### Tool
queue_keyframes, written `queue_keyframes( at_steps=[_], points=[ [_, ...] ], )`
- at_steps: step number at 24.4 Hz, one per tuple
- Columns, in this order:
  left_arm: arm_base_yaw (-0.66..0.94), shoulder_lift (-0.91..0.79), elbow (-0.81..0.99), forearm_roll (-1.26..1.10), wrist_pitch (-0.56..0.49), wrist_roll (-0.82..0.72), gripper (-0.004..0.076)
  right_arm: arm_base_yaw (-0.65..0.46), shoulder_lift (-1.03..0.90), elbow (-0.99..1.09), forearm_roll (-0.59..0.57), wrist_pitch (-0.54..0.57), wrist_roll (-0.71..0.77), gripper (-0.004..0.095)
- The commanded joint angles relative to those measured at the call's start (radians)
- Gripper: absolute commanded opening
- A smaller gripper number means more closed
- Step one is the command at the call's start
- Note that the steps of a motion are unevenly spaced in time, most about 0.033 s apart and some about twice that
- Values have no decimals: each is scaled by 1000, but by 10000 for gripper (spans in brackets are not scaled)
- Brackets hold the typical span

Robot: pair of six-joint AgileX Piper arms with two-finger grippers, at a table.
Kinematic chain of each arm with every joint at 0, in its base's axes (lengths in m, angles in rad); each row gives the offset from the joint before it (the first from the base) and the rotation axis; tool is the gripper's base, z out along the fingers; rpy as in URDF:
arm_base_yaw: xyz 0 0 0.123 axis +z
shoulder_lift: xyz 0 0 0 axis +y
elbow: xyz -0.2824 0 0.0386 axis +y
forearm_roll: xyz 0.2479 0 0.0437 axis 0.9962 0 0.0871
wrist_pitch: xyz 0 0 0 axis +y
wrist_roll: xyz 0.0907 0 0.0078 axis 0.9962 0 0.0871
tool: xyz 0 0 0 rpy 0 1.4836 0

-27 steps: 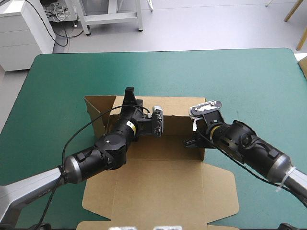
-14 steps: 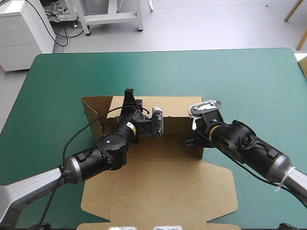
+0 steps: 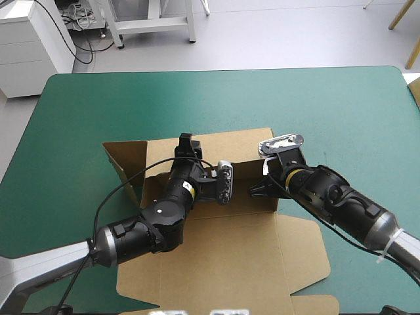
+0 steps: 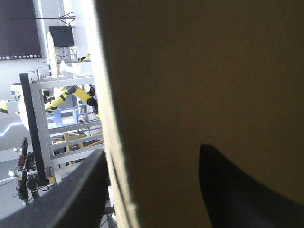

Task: Fold the box

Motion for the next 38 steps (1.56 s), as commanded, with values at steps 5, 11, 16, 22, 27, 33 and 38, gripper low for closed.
queue_keyframes(
  at_steps=[5, 11, 16, 22, 27, 33, 38],
  points=[
    [-115, -28, -26, 63, 132, -20, 410, 7, -10, -29, -64, -63, 18, -16],
    [-194, -71, -26, 113, 189, -52, 410, 7, 39, -31, -69, -73, 20, -20],
    [-286, -128, -26, 109, 234, -70, 410, 2, 59, -32, -76, -93, 20, -21],
    [-418, -178, -26, 110, 317, -73, 410, -62, 59, -33, -38, -103, 8, -21],
    [-469, -188, -28, 111, 331, -66, 410, -102, 58, -36, 20, -94, -51, -22],
    [-240, -196, -197, -12, 196, -27, 410, -102, 58, -191, 41, 98, -120, -22],
    [63, -196, -420, -446, 159, 176, 410, -192, 60, -337, 197, 212, -267, -20]
  ],
)
